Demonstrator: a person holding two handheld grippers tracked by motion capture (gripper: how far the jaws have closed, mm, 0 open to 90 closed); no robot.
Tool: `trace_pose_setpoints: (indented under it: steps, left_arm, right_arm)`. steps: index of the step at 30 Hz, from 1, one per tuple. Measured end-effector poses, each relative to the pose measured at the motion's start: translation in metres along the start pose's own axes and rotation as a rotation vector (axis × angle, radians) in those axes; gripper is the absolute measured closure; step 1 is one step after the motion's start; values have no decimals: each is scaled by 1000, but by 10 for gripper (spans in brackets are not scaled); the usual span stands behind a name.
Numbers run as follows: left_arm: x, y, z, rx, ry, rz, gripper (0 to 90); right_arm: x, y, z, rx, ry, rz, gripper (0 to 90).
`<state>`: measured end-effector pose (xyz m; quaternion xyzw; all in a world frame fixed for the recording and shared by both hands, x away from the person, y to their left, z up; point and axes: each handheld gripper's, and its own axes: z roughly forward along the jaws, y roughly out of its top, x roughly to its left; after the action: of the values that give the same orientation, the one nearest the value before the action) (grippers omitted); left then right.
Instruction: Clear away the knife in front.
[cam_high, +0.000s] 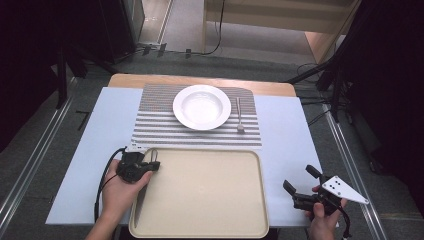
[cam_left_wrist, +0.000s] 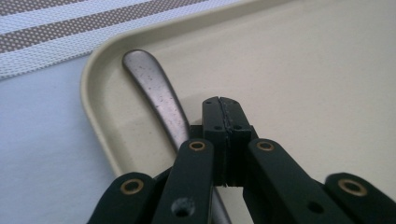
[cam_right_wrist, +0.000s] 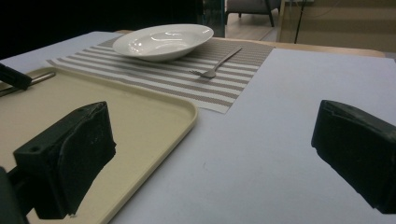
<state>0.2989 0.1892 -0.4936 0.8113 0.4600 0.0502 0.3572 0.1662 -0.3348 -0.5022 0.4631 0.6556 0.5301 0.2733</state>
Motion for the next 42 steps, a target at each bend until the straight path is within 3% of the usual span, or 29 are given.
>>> trace_pose_setpoints:
  steps: [4,6,8,9,10,11,13,15,19,22,25,26,27,37,42]
  left_arm:
    - [0,-2,-10,-87,-67,40,826]
    - [1,-3,-15,-123,-106,29,793]
    - [4,-4,-19,-173,-116,51,738]
    - [7,-4,-19,-209,-148,77,684]
    - [7,-4,-19,-209,-148,77,599]
    - [10,-5,-23,-260,-178,112,536]
    - [10,-7,-28,-283,-153,130,533]
    - [13,-9,-32,-290,-132,119,461]
    - [21,-14,-42,-363,-164,90,320]
    - [26,-19,-50,-410,-204,118,132]
    - [29,-22,-57,-442,-199,146,80]
    - [31,-23,-59,-449,-223,156,4]
    - [33,-25,-62,-454,-247,155,0]
    - [52,-41,-78,-504,-148,148,0]
    - [58,-47,-86,-515,-115,166,0]
  right_arm:
    - [2,1,-1,-10,0,3,0]
    - [2,2,-1,-15,4,7,0]
    - [2,2,-1,-21,5,7,0]
    - [2,2,-1,-22,6,10,0]
    - [2,2,-1,-22,6,10,0]
    - [3,3,0,-22,7,9,0]
    - [3,3,1,-23,10,8,0]
    - [4,4,1,-25,13,7,0]
    - [5,5,2,-22,19,12,0]
    - [5,6,2,-27,11,14,0]
    - [6,7,2,-23,19,17,0]
    - [6,7,3,-22,19,17,0]
    - [6,7,3,-19,20,16,0]
    - [7,9,3,-8,43,33,0]
    - [9,10,5,4,46,27,0]
